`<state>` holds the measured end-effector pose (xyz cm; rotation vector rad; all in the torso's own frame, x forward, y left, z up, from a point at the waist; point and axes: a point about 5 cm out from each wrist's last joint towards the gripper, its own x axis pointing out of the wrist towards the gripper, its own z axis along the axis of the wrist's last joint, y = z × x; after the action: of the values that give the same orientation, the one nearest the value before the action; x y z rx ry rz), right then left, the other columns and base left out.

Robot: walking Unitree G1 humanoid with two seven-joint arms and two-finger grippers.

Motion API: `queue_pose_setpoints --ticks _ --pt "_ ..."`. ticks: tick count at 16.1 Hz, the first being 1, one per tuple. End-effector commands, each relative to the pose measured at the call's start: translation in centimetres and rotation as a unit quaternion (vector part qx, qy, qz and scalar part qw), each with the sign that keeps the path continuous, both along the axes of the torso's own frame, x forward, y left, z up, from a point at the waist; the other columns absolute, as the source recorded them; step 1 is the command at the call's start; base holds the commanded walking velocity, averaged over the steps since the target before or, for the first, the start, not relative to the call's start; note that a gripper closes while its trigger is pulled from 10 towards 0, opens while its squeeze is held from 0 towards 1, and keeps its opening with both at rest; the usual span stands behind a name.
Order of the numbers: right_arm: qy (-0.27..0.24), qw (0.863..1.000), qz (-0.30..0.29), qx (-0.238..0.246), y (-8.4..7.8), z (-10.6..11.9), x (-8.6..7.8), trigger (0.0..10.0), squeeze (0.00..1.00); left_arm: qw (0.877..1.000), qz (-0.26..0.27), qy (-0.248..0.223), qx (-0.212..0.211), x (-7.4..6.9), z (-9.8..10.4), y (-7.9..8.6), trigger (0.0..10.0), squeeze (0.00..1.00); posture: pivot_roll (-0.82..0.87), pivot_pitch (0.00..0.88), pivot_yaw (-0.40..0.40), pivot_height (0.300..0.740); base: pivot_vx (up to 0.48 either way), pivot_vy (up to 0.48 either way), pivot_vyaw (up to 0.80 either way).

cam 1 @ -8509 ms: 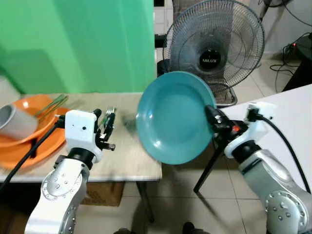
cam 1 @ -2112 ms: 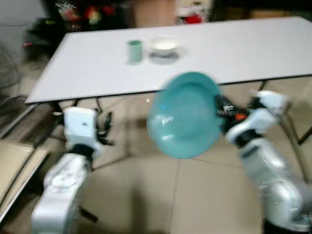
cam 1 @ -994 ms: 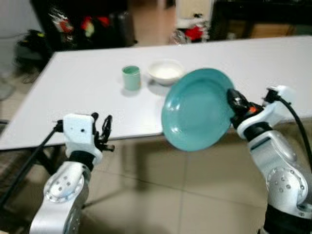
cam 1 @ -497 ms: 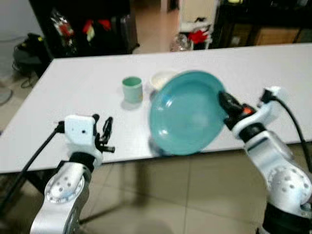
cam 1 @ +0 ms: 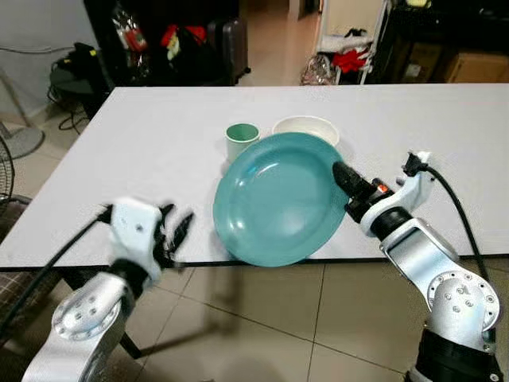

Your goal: Setting the table

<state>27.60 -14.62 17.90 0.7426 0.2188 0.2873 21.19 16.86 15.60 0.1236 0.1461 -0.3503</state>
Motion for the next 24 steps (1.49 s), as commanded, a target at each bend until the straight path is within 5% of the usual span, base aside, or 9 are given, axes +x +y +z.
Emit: queue_pose_setpoints --ticks 1,7,11,18,24 --pt "-0.003 1.0 0.01 0.018 0.4 0.5 0.1 10.0 0.0 1.0 -0.025 0.0 -0.001 -0.2 0.3 -0.5 10.0 0.0 -0.07 0.0 0.034 0.74 0.0 0.0 0.0" --pt "0.159 0.983 -0.04 0.084 0.1 -4.7 1.8 10.0 0.0 0.996 -0.088 0.015 0.009 -0.4 0.3 -0.7 10.0 0.0 -0.06 0.0 0.053 0.74 0.0 0.0 0.0" --pt "0.171 0.978 -0.063 0.104 -0.2 -5.3 3.0 10.0 0.0 0.996 -0.091 0.016 0.009 -0.6 0.4 -0.7 10.0 0.0 -0.05 0.0 0.049 0.74 0.0 0.0 0.0" --pt "0.148 0.984 -0.065 0.079 1.1 -5.5 8.0 10.0 0.0 0.995 -0.092 0.021 0.013 -0.8 0.3 -0.5 10.0 0.0 -0.03 0.011 0.045 0.74 0.0 0.0 0.0" --pt "0.123 0.987 -0.077 0.073 2.2 -6.4 9.4 10.0 0.0 0.996 -0.089 0.02 0.014 -0.9 0.4 -0.6 10.0 0.0 -0.02 0.023 0.044 0.74 0.0 0.0 0.0"
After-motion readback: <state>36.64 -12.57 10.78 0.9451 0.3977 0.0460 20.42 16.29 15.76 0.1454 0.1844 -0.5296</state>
